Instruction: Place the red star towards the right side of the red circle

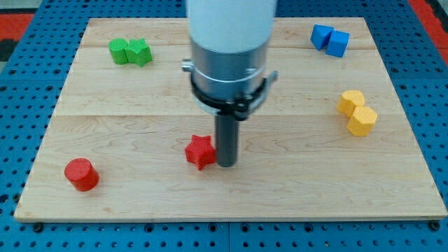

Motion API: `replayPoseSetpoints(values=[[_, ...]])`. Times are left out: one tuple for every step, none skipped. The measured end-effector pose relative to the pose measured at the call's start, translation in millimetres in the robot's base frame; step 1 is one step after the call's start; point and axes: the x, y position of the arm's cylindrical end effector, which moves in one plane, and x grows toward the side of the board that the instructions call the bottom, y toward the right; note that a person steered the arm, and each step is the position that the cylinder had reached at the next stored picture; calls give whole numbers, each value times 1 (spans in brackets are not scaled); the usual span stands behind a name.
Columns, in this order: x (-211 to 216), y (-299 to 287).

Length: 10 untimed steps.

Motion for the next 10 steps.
replayPoseSetpoints(values=[[0,-33],[0,-33],[26,4],[14,8],[-46,-19],[-46,-19],[-44,-43],[-31,-69],[-27,-88],[-17,-110]])
